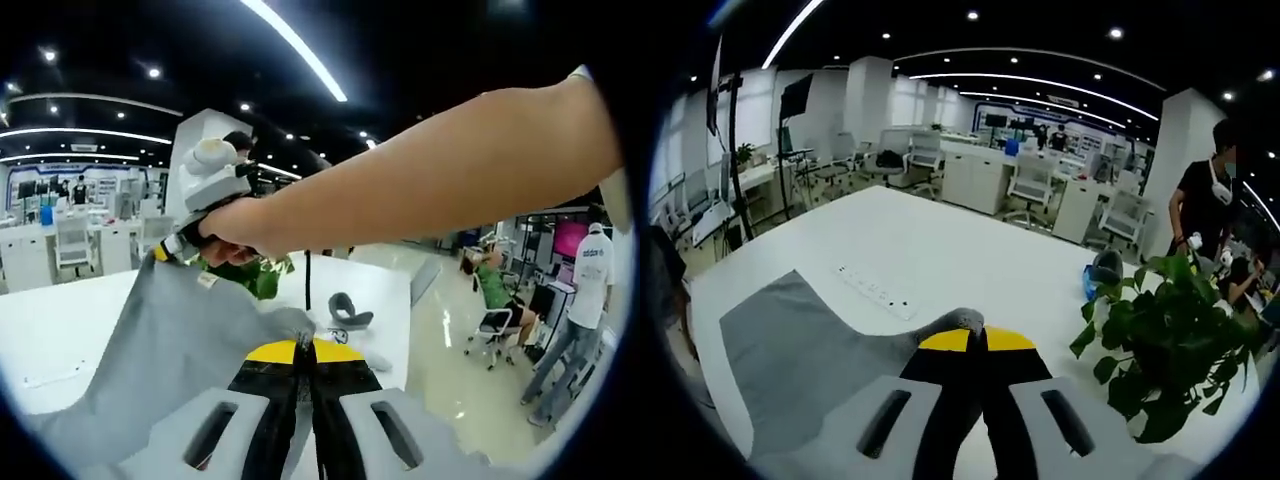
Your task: Fold the towel on the table until its edges align and the towel forms a compact rectangular stack.
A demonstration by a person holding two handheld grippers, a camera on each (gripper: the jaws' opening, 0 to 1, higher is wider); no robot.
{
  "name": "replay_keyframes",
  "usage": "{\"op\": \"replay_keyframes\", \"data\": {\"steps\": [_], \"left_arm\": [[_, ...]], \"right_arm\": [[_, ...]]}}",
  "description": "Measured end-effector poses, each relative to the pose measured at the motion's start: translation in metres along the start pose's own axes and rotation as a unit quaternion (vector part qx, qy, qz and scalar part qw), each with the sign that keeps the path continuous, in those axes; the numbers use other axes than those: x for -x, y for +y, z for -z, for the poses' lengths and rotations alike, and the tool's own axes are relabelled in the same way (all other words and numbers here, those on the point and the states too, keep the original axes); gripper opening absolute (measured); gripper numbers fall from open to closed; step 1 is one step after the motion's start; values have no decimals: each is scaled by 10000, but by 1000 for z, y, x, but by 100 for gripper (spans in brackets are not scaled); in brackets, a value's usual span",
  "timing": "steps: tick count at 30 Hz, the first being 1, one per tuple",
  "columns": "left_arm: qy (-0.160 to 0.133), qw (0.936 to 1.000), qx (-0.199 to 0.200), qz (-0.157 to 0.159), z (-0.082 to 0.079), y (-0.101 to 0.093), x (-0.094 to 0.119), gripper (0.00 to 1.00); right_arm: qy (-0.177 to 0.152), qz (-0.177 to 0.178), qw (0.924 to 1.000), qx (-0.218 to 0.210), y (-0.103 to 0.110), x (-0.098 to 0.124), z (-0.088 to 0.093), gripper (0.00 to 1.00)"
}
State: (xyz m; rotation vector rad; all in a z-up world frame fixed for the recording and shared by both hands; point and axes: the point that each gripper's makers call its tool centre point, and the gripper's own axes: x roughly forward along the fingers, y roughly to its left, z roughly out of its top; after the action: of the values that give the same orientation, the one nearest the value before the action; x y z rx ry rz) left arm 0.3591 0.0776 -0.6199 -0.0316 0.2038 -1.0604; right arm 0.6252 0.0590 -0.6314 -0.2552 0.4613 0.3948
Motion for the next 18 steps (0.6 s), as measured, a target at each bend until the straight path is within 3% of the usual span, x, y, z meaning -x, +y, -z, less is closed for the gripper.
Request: {"op": "replay_keyframes", "data": {"steps": [9, 18], "left_arm": [[-99, 9999, -26, 67, -10, -5, -8, 3], [-41, 9997, -220, -48, -9, 12, 5, 3]], "right_arm": [[8, 97, 9998, 165, -13, 5, -10, 0], [81, -6, 9997, 214, -2, -5, -16, 0]]}}
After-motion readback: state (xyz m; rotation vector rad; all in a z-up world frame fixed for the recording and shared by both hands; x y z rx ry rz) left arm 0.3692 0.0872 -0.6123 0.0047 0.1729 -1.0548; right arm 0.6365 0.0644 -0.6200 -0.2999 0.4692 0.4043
